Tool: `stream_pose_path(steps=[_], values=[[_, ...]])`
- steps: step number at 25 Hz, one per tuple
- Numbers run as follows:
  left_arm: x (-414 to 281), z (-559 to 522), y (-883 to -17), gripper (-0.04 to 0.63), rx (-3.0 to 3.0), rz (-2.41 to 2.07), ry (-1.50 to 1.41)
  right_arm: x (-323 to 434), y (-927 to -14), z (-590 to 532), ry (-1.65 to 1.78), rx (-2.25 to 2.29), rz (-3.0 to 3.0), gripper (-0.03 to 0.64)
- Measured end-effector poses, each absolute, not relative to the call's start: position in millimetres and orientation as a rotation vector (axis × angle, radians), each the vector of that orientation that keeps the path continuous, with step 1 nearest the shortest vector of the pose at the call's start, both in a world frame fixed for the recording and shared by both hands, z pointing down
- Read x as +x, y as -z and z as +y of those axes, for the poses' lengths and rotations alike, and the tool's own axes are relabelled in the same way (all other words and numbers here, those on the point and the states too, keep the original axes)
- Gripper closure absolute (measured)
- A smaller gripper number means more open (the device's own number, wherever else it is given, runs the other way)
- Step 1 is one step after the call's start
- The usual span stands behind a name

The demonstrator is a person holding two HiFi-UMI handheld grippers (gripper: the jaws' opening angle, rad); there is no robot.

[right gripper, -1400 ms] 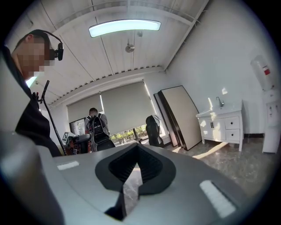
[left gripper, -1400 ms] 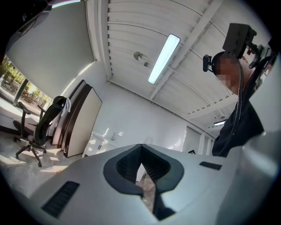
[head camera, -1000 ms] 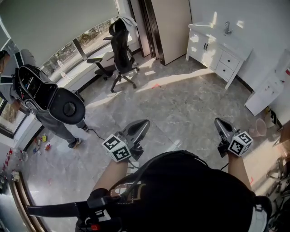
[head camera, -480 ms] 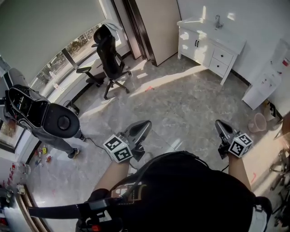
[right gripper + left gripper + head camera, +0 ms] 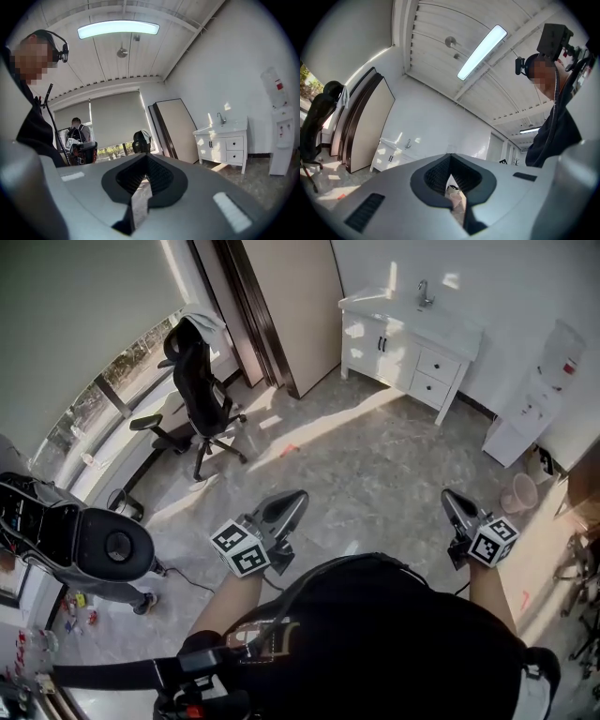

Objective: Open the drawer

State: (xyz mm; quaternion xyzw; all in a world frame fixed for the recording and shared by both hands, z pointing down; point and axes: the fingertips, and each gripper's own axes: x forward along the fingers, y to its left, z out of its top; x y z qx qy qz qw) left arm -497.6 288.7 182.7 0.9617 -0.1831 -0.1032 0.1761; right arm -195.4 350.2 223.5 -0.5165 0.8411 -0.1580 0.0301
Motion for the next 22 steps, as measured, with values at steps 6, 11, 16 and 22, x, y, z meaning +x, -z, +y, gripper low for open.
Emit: stream_pose_path(steps=[6, 11, 16, 22], values=[[-540.0, 211.9, -172.7, 0.595, 2.746, -0.454, 0.280, -247.2, -210.0, 282.9, 0.438, -1.642, 2.564, 0.615], [-574.2, 162.7, -179.9, 0.595, 2.739, -0.441, 0.280, -275.2, -215.5, 243.5, 0.452, -1.679, 2.536, 0.615], [-593.3, 122.9, -193.2, 0.595, 2.716, -0.454, 0.291, -296.0, -223.6, 204.2, 0.463, -1.672, 2.564, 0.615], [-581.3, 95.2, -206.6, 0.595, 2.680, -0.477, 0.299, -281.3, -228.1, 164.9, 0.487, -1.633, 2.580, 0.615]])
